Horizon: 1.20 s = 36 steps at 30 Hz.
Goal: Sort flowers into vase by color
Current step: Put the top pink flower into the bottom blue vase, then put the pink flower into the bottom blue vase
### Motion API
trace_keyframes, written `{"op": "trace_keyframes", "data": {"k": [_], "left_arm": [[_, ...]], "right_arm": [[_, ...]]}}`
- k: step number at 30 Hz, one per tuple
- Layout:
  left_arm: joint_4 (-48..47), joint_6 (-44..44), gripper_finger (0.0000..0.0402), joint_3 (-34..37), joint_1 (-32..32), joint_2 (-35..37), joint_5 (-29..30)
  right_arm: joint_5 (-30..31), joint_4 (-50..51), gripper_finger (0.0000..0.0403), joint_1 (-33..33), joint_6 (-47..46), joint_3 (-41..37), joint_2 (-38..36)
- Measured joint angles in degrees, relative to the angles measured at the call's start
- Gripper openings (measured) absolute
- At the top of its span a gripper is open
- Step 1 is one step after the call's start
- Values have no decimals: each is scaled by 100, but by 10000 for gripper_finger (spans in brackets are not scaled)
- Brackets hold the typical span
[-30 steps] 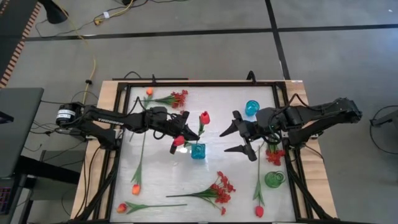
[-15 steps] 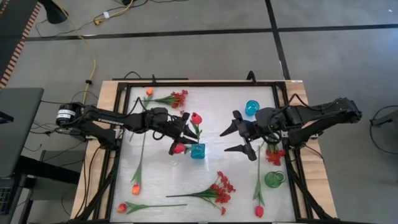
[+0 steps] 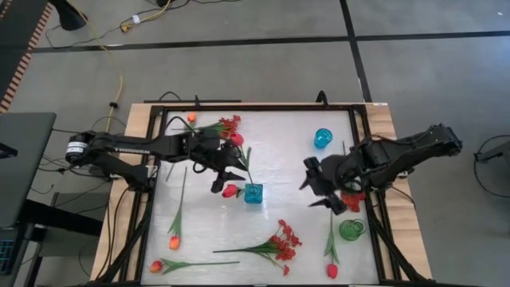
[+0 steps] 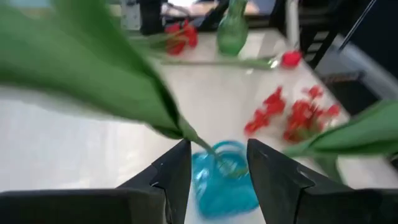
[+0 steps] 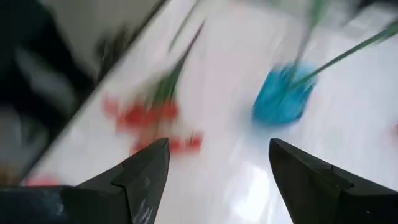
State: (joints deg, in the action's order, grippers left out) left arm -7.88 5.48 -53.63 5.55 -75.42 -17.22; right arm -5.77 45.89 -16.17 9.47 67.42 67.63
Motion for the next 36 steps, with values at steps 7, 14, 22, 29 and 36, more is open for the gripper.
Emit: {"op": "trace_keyframes", "data": {"k": [7,14,22,29,36], "left_arm": [[-1544,489,142,-809,30,44,277],[-3037,704,142,-1549,30,46,316],[-3676,744,142,-1783,28,46,165],[-4333,1014,142,-1783,-40,46,-286],[-4639,1400,142,-1783,-222,46,-1113]], "right_arm": [[-23,1340,302,-404,1057,-20,294],[-45,1779,302,-736,1635,-20,881],[-345,1836,302,-902,1640,-22,1580],[-353,1831,302,-893,1560,-22,1504],[-349,1808,302,-882,1226,-22,1404]]}}
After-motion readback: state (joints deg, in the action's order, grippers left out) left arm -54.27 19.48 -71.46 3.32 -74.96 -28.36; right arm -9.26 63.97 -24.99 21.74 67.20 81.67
